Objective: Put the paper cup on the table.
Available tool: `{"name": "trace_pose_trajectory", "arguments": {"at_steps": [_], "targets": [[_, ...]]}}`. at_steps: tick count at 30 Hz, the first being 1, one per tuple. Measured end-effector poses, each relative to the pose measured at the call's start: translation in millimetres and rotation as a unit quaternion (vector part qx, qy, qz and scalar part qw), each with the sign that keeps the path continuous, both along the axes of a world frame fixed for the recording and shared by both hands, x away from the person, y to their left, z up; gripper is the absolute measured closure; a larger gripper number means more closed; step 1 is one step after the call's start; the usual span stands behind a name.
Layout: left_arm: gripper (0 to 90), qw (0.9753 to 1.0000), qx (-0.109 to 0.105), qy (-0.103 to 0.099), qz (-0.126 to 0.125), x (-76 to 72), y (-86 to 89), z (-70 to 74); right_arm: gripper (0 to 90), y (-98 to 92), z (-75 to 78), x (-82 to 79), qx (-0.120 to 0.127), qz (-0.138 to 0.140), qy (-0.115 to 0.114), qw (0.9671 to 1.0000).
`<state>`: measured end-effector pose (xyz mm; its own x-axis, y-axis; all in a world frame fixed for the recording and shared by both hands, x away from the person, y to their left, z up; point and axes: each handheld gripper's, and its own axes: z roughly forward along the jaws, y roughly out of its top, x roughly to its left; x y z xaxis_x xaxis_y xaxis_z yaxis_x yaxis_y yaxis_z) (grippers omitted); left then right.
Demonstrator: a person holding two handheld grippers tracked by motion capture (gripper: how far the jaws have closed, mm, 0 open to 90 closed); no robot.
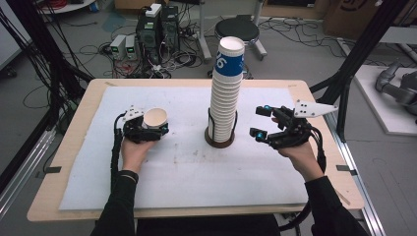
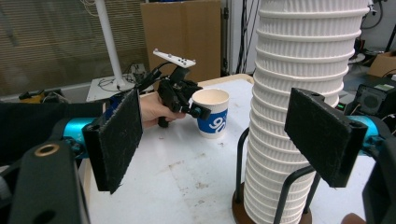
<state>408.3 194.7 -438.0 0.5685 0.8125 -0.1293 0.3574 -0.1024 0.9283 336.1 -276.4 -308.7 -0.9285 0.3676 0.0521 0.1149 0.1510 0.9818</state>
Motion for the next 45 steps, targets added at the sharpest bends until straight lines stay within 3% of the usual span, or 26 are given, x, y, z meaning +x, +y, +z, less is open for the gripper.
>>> {"name": "trace_pose_trajectory", "arguments": {"at_steps": [8,14,20,22,27,32,36,41,45], "targets": [[1.7,0.9994,0.014,0.029,0.010,-5.2,1.6,5.5,19.5,-0.8,0.6,-0.8,0.002,0.001,0.001,1.0000],[1.7,0.9973,0.052,0.042,0.031,-15.9,3.8,16.1,19.5,-1.8,1.0,-0.8,0.003,0.001,0.002,1.0000],[1.7,0.9986,0.038,0.029,0.020,-34.1,8.4,29.1,19.5,-2.7,0.4,0.9,0.002,0.003,0.003,1.0000],[1.7,0.9994,0.028,0.017,0.011,-40.8,9.7,34.9,19.5,-3.3,0.1,1.4,0.002,0.003,0.004,1.0000],[1.7,0.9991,0.025,-0.024,-0.025,-57.4,5.3,58.5,19.5,-5.7,-1.0,2.7,0.001,0.002,0.010,0.9999],[1.7,0.9942,0.022,-0.068,-0.080,-71.8,-7.9,83.8,19.5,-6.6,-2.3,5.3,-0.003,0.001,0.015,0.9999],[1.7,0.9871,0.018,-0.100,-0.124,-80.4,-22.6,103.2,19.5,-5.1,-3.0,4.9,-0.010,0.003,0.019,0.9998],[1.7,0.9775,0.005,-0.111,-0.179,-86.2,-42.4,122.2,19.5,-6.6,-1.4,3.1,-0.014,0.003,0.014,0.9998],[1.8,0.9728,0.006,-0.118,-0.199,-89.1,-54.9,129.5,19.5,-9.6,0.1,4.3,-0.013,-0.003,0.012,0.9998]]}}
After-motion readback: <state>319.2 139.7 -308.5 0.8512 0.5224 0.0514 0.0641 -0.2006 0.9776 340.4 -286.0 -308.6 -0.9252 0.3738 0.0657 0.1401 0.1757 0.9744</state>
